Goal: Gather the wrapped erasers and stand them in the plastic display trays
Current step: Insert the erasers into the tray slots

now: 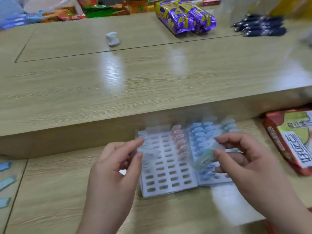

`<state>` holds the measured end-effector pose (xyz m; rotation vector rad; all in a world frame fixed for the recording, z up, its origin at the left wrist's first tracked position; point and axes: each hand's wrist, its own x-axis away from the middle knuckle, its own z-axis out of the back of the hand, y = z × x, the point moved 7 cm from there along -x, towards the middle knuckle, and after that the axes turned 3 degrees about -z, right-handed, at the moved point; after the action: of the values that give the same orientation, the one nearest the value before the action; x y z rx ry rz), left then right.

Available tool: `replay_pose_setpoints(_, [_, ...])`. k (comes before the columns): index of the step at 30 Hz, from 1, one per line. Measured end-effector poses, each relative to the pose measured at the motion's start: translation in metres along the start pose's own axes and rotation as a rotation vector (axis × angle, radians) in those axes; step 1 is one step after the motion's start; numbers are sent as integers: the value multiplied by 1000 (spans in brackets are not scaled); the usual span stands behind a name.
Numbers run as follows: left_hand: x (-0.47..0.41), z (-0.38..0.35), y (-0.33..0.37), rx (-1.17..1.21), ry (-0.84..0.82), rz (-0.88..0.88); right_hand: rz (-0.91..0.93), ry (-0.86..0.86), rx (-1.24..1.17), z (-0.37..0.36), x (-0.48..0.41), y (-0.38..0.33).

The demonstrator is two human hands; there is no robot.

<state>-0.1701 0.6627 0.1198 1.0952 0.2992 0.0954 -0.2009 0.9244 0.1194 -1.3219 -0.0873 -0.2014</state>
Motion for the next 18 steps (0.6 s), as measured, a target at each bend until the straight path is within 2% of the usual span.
replay_pose_setpoints(5, [6, -20, 8, -126, -21, -62, 83, -9, 90, 11, -2, 8])
replay_pose_setpoints(9, [13, -12, 7, -319, 5, -132, 128, -8, 100, 17, -5, 13])
replay_pose_setpoints(18, [29, -14, -25, -427, -23, -240, 180, -16, 70, 19, -10, 18])
